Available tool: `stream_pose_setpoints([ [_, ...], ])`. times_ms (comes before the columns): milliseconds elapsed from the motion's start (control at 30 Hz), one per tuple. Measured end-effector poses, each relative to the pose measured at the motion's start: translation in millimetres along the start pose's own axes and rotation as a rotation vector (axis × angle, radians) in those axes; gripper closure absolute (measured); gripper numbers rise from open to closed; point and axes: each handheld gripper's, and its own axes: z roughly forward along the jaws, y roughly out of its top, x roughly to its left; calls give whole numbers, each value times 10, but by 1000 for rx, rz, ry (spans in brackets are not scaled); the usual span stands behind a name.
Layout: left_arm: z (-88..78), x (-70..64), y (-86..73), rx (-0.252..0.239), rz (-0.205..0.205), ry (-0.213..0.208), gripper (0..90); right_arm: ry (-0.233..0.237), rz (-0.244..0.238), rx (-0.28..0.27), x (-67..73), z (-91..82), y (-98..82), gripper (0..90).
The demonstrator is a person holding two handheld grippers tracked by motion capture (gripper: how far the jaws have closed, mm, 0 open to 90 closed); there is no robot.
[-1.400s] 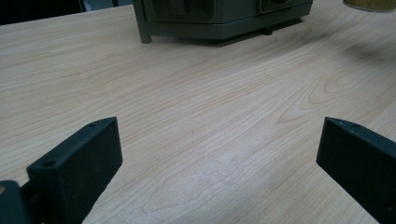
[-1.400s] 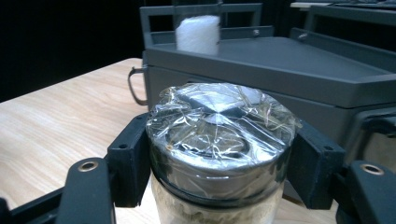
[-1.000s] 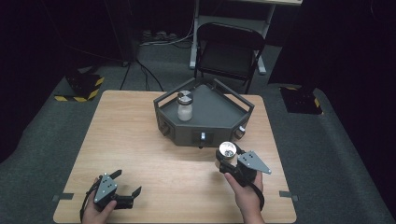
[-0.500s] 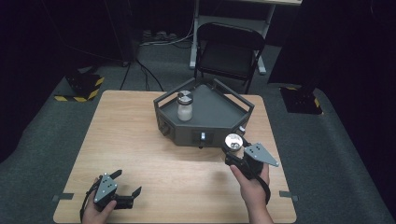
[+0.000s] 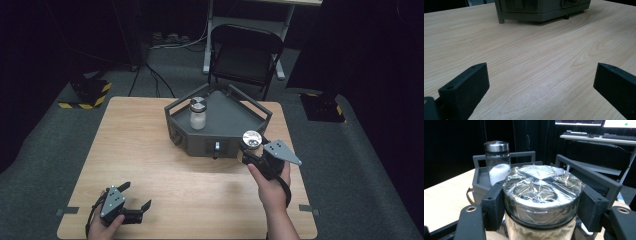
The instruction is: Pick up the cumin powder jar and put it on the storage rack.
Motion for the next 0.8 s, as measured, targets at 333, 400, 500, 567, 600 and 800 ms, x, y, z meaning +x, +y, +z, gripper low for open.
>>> stream_pose_setpoints([
  [333, -7, 0, -10, -5, -1, 0, 6, -17, -11, -7, -20, 112, 229, 328],
  [400, -5, -1, -8, -4, 0, 0, 6, -20, -12, -9, -21, 144, 260, 328],
  [500, -5, -3, -6, -3, 6, 0, 6, -23, -14, -7, -17, 203, 307, 328],
  [567, -6, -5, -6, -3, 9, -1, 6, -26, -15, -4, -14, 247, 329, 328],
  [600, -5, -8, -6, -3, 10, 0, 6, -25, -14, -2, -19, 273, 339, 328],
  [800, -5, -4, -5, -2, 10, -3, 6, -29, -19, 8, -23, 404, 396, 328],
])
